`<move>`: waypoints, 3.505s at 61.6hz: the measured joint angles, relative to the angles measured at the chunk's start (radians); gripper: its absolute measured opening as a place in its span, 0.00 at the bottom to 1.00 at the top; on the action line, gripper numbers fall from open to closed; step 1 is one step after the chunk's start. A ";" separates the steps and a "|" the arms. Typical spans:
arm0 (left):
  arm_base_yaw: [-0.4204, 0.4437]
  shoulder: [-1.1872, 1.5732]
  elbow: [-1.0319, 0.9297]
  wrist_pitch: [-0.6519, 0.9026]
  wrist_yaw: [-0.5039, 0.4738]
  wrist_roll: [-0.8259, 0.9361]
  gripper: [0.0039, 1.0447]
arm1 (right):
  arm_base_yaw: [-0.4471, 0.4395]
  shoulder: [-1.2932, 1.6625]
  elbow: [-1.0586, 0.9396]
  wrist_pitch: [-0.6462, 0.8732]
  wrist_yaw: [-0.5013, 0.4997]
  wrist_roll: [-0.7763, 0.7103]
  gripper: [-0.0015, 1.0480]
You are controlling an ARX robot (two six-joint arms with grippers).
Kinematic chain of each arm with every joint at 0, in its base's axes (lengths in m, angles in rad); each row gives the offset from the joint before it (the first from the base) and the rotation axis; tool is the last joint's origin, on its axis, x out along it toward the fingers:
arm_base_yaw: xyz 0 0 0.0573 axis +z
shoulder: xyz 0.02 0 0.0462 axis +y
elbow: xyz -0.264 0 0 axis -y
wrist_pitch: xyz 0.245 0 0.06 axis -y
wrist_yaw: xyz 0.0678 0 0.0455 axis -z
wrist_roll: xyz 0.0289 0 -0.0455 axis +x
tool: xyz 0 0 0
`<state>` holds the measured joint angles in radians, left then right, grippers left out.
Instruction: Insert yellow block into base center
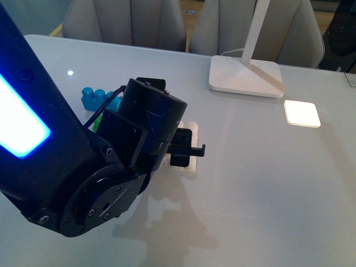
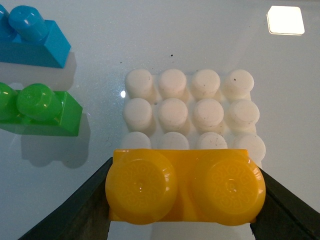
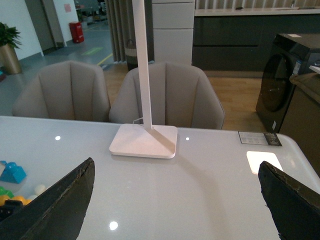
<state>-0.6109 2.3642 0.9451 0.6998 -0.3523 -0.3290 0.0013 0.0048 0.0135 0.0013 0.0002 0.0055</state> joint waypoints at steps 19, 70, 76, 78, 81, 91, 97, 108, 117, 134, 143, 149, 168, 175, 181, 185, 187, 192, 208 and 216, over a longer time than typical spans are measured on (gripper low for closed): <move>-0.023 0.043 0.067 -0.022 -0.009 0.001 0.61 | 0.000 0.000 0.000 0.000 0.000 0.000 0.91; -0.029 0.108 0.161 -0.048 -0.006 0.026 0.61 | 0.000 0.000 0.000 0.000 0.000 0.000 0.92; -0.027 0.112 0.166 -0.048 -0.006 0.030 0.61 | 0.000 0.000 0.000 0.000 0.000 0.000 0.91; -0.026 0.113 0.166 -0.048 -0.006 0.030 0.61 | 0.000 0.000 0.000 0.000 0.000 0.000 0.92; -0.026 0.113 0.166 -0.048 -0.006 0.031 0.61 | 0.000 0.000 0.000 0.000 0.000 0.000 0.91; -0.026 0.121 0.166 -0.048 -0.006 0.032 0.61 | 0.000 0.000 0.000 0.000 0.000 0.000 0.92; -0.025 0.129 0.167 -0.048 -0.005 0.032 0.61 | 0.000 0.000 0.000 0.000 0.000 0.000 0.92; -0.025 0.132 0.173 -0.050 -0.004 0.032 0.61 | 0.000 0.000 0.000 0.000 0.000 0.000 0.92; -0.025 0.135 0.178 -0.053 -0.004 0.032 0.61 | 0.000 0.000 0.000 0.000 0.000 0.000 0.92; -0.025 0.145 0.189 -0.061 -0.004 0.032 0.61 | 0.000 0.000 0.000 0.000 0.000 0.000 0.91; -0.025 0.149 0.198 -0.065 -0.004 0.032 0.61 | 0.000 0.000 0.000 0.000 0.000 0.000 0.92; -0.025 0.152 0.199 -0.066 -0.005 0.032 0.60 | 0.000 0.000 0.000 0.000 0.000 0.000 0.92; -0.025 0.157 0.208 -0.072 -0.009 0.028 0.60 | 0.000 0.000 0.000 0.000 0.000 0.000 0.91; -0.025 0.158 0.211 -0.072 -0.013 0.025 0.60 | 0.000 0.000 0.000 0.000 0.000 0.000 0.91; -0.025 0.159 0.212 -0.071 -0.015 0.018 0.60 | 0.000 0.000 0.000 0.000 0.000 0.000 0.92; -0.025 0.160 0.212 -0.071 -0.015 0.014 0.60 | 0.000 0.000 0.000 0.000 0.000 0.000 0.92; -0.025 0.161 0.212 -0.069 -0.015 0.013 0.60 | 0.000 0.000 0.000 0.000 0.000 0.000 0.91; -0.025 0.163 0.212 -0.066 -0.017 0.013 0.60 | 0.000 0.000 0.000 0.000 0.000 0.000 0.91; -0.023 0.166 0.212 -0.060 -0.019 0.009 0.60 | 0.000 0.000 0.000 0.000 0.000 0.000 0.91; -0.019 0.169 0.213 -0.058 -0.023 0.009 0.60 | 0.000 0.000 0.000 0.000 0.000 0.000 0.91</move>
<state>-0.6296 2.5328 1.1580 0.6415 -0.3748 -0.3202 0.0013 0.0048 0.0135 0.0013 0.0006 0.0051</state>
